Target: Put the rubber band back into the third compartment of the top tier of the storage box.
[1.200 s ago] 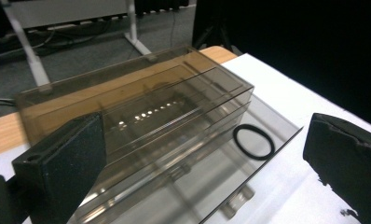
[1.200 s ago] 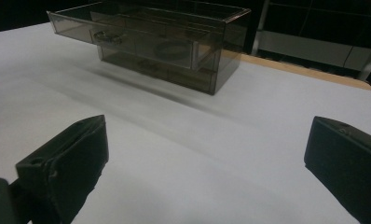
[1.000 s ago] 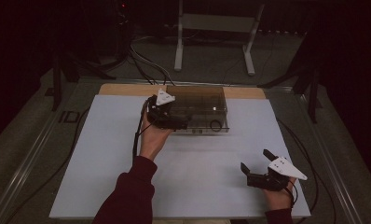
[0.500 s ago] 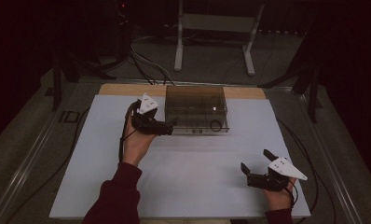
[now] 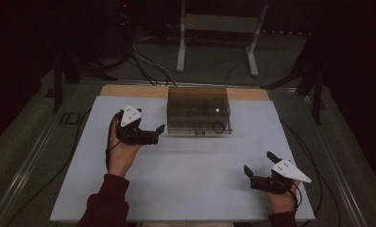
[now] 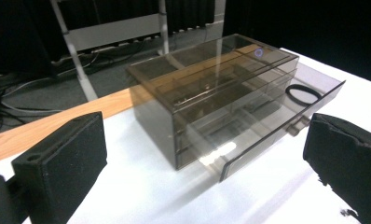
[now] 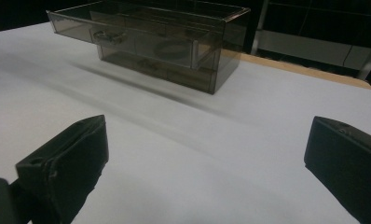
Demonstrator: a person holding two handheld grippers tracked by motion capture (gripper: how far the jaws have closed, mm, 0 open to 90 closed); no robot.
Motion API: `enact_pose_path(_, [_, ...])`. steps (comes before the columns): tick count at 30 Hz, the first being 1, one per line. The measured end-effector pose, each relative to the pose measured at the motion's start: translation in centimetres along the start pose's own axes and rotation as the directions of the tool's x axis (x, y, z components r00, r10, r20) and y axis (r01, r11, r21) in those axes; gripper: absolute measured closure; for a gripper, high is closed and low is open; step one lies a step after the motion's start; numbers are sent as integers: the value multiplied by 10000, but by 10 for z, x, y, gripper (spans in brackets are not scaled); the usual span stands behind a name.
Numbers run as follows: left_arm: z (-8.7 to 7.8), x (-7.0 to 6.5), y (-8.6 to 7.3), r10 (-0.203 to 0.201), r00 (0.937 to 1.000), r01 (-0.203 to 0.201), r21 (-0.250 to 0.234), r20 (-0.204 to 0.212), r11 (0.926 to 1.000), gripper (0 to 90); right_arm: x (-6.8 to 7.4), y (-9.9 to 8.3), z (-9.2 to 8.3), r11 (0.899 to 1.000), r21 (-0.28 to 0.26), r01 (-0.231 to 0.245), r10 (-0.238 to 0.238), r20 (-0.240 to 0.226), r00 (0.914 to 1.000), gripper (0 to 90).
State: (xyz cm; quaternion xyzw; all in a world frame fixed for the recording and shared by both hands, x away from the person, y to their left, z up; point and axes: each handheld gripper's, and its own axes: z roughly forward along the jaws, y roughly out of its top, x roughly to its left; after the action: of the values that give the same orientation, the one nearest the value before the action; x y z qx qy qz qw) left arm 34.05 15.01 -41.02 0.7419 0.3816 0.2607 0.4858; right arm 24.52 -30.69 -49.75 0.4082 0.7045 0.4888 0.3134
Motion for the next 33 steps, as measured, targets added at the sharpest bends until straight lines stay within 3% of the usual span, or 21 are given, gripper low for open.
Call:
enact_pose_path(19, [-36, 27, -53, -527, 9953, 550, 268, -819, 9981, 4, 1, 0, 1, 10000, 12, 1, -1, -12, 10000, 1])
enact_pose_path(33, [-55, 28, -94, -759, 9923, 805, 436, -978, 9958, 4, 1, 0, 1, 10000, 11, -9, 9, -15, 10000, 2])
